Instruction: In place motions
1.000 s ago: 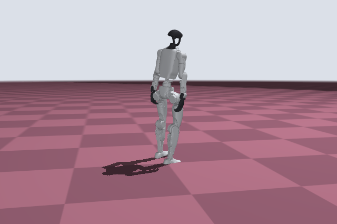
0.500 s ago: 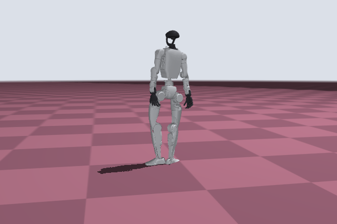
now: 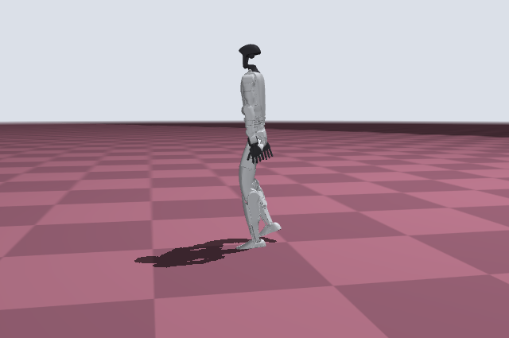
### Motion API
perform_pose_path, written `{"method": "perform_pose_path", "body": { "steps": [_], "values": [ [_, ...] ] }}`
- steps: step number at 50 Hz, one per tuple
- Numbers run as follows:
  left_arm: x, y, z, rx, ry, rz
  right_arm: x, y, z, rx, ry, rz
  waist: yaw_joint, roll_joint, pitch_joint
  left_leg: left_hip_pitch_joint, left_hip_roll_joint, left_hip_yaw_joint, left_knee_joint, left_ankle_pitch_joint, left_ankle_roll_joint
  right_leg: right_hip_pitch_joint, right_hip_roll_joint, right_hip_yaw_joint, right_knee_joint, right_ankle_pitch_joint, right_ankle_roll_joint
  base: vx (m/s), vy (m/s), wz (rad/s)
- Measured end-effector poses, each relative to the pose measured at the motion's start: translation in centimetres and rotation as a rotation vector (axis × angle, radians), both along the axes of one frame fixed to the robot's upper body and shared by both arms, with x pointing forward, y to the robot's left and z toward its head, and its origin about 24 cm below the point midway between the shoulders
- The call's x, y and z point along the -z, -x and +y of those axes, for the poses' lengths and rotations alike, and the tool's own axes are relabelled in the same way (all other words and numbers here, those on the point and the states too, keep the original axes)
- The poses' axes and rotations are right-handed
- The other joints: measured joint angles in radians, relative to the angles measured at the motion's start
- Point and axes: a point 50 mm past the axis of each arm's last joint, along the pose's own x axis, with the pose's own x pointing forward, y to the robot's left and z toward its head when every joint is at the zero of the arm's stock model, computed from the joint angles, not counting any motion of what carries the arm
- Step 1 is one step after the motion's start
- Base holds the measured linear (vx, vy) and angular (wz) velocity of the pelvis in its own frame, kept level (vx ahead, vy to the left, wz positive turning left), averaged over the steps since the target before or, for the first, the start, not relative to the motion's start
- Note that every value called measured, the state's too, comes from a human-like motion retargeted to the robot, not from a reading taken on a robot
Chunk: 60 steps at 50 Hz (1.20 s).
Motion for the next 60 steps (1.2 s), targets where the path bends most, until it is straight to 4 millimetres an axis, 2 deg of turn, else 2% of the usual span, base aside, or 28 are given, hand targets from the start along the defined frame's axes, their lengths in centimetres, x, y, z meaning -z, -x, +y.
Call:
{"method": "perform_pose_path", "body": {
  "steps": [3, 5, 7, 8, 9, 10, 13, 20, 25, 30, 33, 38, 42, 43, 47, 50, 51, 55, 60],
  "values": [
    [0.0, -1.4, 0.6, 0.090, -0.008, -0.044, 0.1, -0.8, 0.5, -0.070, -0.006, -0.026, -0.037, -0.026, 0.010, 0.012, -0.045, -0.066, -0.046, 0.018, -0.010, -0.002, 0.030, 0.044, -0.255, -0.087, 0.000, 0.08, -0.20, 2.08],
    [0.0, -2.0, 0.8, 0.143, -0.011, -0.064, 0.2, -1.0, 0.8, -0.107, -0.010, -0.032, -0.056, -0.065, 0.031, 0.053, -0.100, -0.109, -0.083, 0.028, -0.013, 0.006, 0.051, 0.167, -0.412, -0.106, 0.028, 0.13, -0.20, 2.07],
    [0.0, -2.0, 0.8, 0.177, -0.005, -0.064, 0.2, -0.9, 1.0, -0.138, -0.018, -0.022, -0.045, -0.106, 0.046, 0.106, -0.146, -0.133, -0.115, 0.035, -0.015, 0.032, 0.055, 0.282, -0.504, -0.016, 0.058, 0.23, -0.25, 1.25],
    [0.0, -1.9, 0.9, 0.188, -0.001, -0.059, 0.3, -0.7, 1.2, -0.151, -0.025, -0.013, -0.016, -0.119, 0.046, 0.130, -0.153, -0.129, -0.132, 0.040, -0.018, 0.041, 0.091, 0.395, -0.485, -0.070, 0.067, 0.24, -0.21, 0.68],
    [0.0, -1.8, 0.8, 0.200, 0.004, -0.055, 0.3, -0.6, 1.4, -0.153, -0.035, -0.004, 0.001, -0.127, 0.048, 0.144, -0.158, -0.139, -0.140, 0.046, -0.019, 0.066, 0.051, 0.258, -0.482, -0.078, 0.074, 0.19, -0.17, 0.76],
    [0.0, -1.7, 0.8, 0.214, 0.010, -0.051, 0.3, -0.5, 1.6, -0.149, -0.045, 0.005, 0.012, -0.131, 0.051, 0.152, -0.162, -0.156, -0.145, 0.052, -0.021, 0.098, -0.029, -0.003, -0.486, -0.063, 0.080, 0.09, -0.20, 0.77],
    [0.1, -1.2, 0.0, 0.188, 0.005, -0.032, 0.4, -1.0, 1.8, -0.132, -0.058, -0.005, 0.097, -0.140, 0.047, 0.163, -0.143, -0.133, -0.150, 0.059, -0.033, 0.119, 0.006, 0.068, -0.502, -0.081, 0.076, 0.03, -0.25, 0.30],
    [-0.3, 3.3, -0.9, 0.100, 0.023, 0.105, 0.4, -1.4, 1.9, -0.139, -0.056, -0.031, 0.033, -0.129, -0.004, 0.136, -0.119, -0.211, -0.130, 0.063, -0.054, 0.177, 0.036, -0.025, -0.547, -0.115, 0.072, 0.11, -0.16, 0.83],
    [-0.7, 4.9, -0.5, 0.079, -0.003, 0.178, 0.3, -1.6, 1.9, -0.116, -0.068, -0.028, 0.057, -0.149, 0.017, 0.151, -0.115, -0.212, -0.104, 0.053, -0.054, 0.193, 0.039, -0.014, -0.533, -0.133, 0.060, 0.01, -0.10, 0.03],
    [-0.8, 4.9, 0.2, 0.109, -0.010, 0.185, 0.3, -1.0, 1.4, -0.115, -0.058, -0.010, 0.040, -0.159, 0.023, 0.133, -0.118, -0.202, -0.039, 0.043, -0.046, 0.189, 0.022, -0.002, -0.521, -0.133, 0.061, 0.00, -0.01, 0.01],
    [-0.7, 4.2, 0.8, 0.141, -0.027, 0.163, 0.2, -0.4, 1.1, -0.117, -0.045, 0.015, 0.045, -0.162, 0.019, 0.109, -0.132, -0.231, -0.002, 0.048, -0.043, 0.172, 0.014, 0.024, -0.521, -0.121, 0.061, -0.04, 0.05, -0.46],
    [-0.5, 2.6, 1.6, 0.167, -0.049, 0.107, 0.1, 0.8, 0.9, -0.079, -0.027, 0.054, 0.068, -0.166, 0.022, 0.087, -0.180, -0.388, 0.019, 0.039, -0.024, 0.135, 0.002, 0.101, -0.521, -0.086, 0.067, -0.03, 0.10, -0.99],
    [-0.4, 1.5, 2.2, 0.163, -0.067, 0.069, 0.1, 1.1, 1.0, -0.063, -0.026, 0.061, 0.098, -0.171, 0.039, 0.119, -0.200, -0.492, -0.014, -0.004, -0.039, 0.101, 0.009, 0.197, -0.506, -0.054, 0.073, -0.04, 0.10, -1.60],
    [-0.4, 1.4, 2.3, 0.165, -0.069, 0.064, 0.1, 1.1, 1.0, -0.068, -0.027, 0.059, 0.093, -0.168, 0.041, 0.132, -0.195, -0.481, -0.030, -0.018, -0.041, 0.092, 0.015, 0.213, -0.503, -0.042, 0.074, -0.06, 0.07, -1.41],
    [-0.6, 1.5, 2.8, 0.208, -0.059, 0.086, 0.2, 0.4, 1.0, -0.111, -0.029, 0.039, 0.006, -0.152, 0.041, 0.194, -0.175, -0.298, -0.107, -0.050, 0.028, 0.053, 0.031, 0.255, -0.504, 0.013, 0.063, -0.16, 0.12, -1.16],
    [-0.7, 1.1, 3.2, 0.262, -0.068, 0.098, 0.3, -0.8, 1.2, -0.116, -0.030, -0.012, -0.037, -0.146, 0.070, 0.218, -0.170, -0.223, -0.141, -0.041, 0.023, 0.019, 0.062, 0.314, -0.510, 0.039, 0.046, -0.30, 0.06, -1.74],
    [-0.7, 0.7, 3.4, 0.288, -0.074, 0.092, 0.3, -1.2, 1.2, -0.112, -0.033, -0.028, -0.048, -0.140, 0.077, 0.226, -0.165, -0.187, -0.151, -0.047, 0.026, 0.006, 0.058, 0.289, -0.512, 0.034, 0.041, -0.39, 0.06, -1.90],
    [-0.8, 0.1, 4.1, 0.388, -0.082, 0.088, 0.3, -1.3, 1.2, -0.116, -0.033, -0.040, -0.060, -0.108, 0.068, 0.246, -0.134, -0.018, -0.194, -0.066, 0.017, -0.042, 0.005, 0.031, -0.489, -0.046, -0.009, -0.28, 0.04, -2.40],
    [-0.9, 0.4, 4.1, 0.438, -0.078, 0.107, 0.3, -0.7, 1.1, -0.025, 0.000, -0.019, -0.001, -0.099, 0.043, 0.280, -0.115, 0.237, -0.218, -0.108, -0.008, -0.039, -0.093, -0.391, -0.401, -0.153, 0.014, -0.29, -0.05, -3.28]
  ]
}}
